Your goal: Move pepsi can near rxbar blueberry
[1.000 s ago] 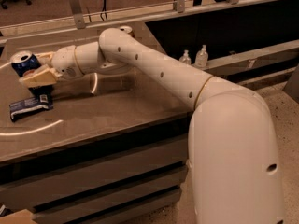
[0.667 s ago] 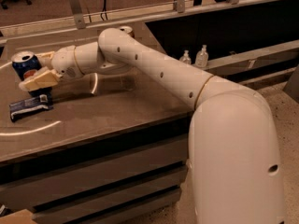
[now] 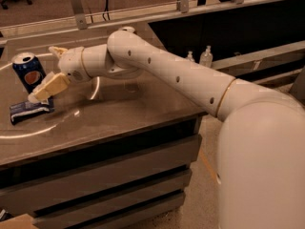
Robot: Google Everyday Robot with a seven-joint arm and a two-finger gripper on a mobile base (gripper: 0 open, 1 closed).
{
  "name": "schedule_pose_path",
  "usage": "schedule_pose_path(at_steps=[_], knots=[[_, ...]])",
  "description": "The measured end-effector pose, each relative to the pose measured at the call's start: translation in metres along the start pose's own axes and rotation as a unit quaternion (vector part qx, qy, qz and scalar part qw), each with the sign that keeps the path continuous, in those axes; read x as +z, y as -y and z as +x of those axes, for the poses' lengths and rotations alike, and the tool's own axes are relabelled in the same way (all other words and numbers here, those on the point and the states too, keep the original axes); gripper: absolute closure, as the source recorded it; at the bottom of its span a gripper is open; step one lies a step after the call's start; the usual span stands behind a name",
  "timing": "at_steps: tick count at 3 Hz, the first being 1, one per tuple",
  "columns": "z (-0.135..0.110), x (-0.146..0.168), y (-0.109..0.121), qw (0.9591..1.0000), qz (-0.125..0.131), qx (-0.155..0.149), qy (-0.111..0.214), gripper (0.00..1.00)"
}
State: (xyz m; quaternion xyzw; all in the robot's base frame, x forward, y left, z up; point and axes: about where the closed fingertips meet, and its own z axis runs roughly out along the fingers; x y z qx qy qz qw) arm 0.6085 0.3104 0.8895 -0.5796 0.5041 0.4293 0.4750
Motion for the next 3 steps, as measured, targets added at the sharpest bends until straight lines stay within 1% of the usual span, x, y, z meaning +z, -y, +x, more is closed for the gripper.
schedule_pose_path(at_steps=[1,2,3], knots=[[-0.002,-0.022,-0.006,0.9992,0.037,-0.002,-0.013,0.0],[-0.003,-0.05,-0.014,0.9958,0.082,-0.006,-0.039,0.0],[-0.003,-0.049,-0.014,0.9959,0.082,-0.006,-0.039,0.0]])
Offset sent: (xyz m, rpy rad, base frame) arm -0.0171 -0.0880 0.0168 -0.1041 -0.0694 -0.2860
